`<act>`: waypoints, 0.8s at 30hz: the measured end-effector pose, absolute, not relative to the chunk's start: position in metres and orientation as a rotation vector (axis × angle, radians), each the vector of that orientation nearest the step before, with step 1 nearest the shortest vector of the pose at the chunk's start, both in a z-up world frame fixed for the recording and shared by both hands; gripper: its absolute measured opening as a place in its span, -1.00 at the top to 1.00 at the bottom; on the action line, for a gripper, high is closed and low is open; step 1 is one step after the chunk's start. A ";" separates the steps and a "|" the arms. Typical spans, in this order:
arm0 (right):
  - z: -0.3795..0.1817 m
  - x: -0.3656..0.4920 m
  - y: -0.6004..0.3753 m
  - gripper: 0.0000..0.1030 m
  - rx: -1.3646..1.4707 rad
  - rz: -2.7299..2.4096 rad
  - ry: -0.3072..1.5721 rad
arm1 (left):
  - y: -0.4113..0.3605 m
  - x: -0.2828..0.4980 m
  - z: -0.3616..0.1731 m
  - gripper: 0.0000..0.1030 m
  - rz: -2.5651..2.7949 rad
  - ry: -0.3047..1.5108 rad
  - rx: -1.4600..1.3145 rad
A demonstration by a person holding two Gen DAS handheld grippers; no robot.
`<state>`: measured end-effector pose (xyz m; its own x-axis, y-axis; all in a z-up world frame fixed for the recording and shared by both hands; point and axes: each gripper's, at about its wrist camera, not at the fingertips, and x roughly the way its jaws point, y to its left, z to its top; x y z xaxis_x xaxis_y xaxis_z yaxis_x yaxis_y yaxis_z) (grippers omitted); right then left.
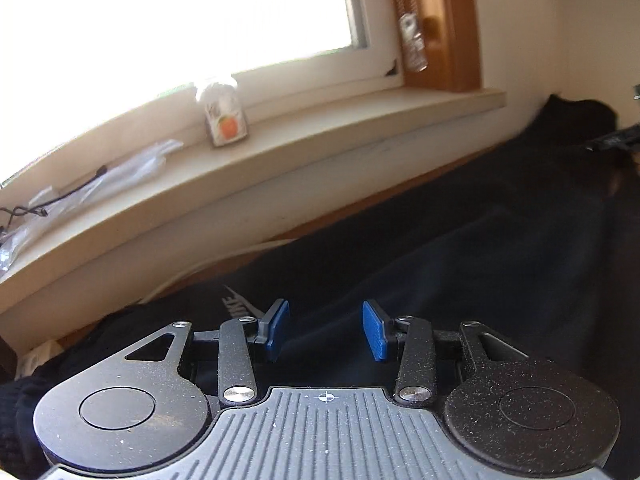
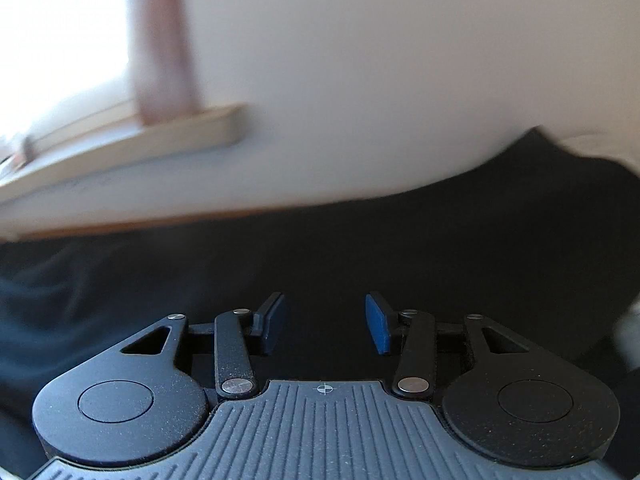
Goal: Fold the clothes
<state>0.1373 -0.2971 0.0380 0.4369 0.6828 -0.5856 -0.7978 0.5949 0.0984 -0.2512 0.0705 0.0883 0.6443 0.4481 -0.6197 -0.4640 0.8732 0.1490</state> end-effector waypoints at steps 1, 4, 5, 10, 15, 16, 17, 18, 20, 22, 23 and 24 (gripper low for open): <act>0.035 0.134 -0.294 0.12 -0.216 0.943 0.626 | 0.080 -0.247 0.084 0.20 0.511 0.712 -0.044; 0.027 0.128 -0.286 0.12 -0.248 0.946 0.623 | 0.104 -0.243 0.070 0.42 0.492 0.751 -0.091; 0.024 0.127 -0.284 0.12 -0.252 0.946 0.621 | 0.110 -0.243 0.066 0.42 0.488 0.761 -0.104; 0.019 0.120 -0.281 0.10 -0.275 0.948 0.577 | 0.137 -0.255 0.054 0.38 0.522 0.730 -0.148; 0.018 0.115 -0.284 0.05 -0.295 0.947 0.564 | 0.160 -0.270 0.049 0.34 0.530 0.661 -0.199; 0.018 0.115 -0.285 0.00 -0.297 0.945 0.562 | 0.162 -0.270 0.049 0.34 0.534 0.661 -0.188; 0.017 0.114 -0.287 -0.01 -0.299 0.942 0.560 | 0.163 -0.269 0.050 0.33 0.540 0.661 -0.185; 0.017 0.113 -0.288 -0.02 -0.300 0.940 0.558 | 0.164 -0.269 0.050 0.32 0.546 0.661 -0.182; 0.017 0.111 -0.292 -0.06 -0.303 0.934 0.554 | 0.162 -0.269 0.050 0.28 0.558 0.662 -0.170; 0.017 0.110 -0.293 -0.07 -0.307 0.928 0.548 | 0.158 -0.269 0.051 0.15 0.579 0.665 -0.142; 0.017 0.110 -0.293 -0.08 -0.303 0.922 0.540 | 0.154 -0.268 0.052 0.11 0.596 0.668 -0.124; 0.018 0.109 -0.294 -0.08 -0.295 0.916 0.530 | 0.149 -0.267 0.053 0.09 0.614 0.670 -0.107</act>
<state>0.1090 -0.2943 0.0183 0.4940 0.6718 -0.5519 -0.8131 0.5817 -0.0197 -0.2674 0.1489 0.0528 0.6153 0.4979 -0.6111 -0.5650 0.8192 0.0985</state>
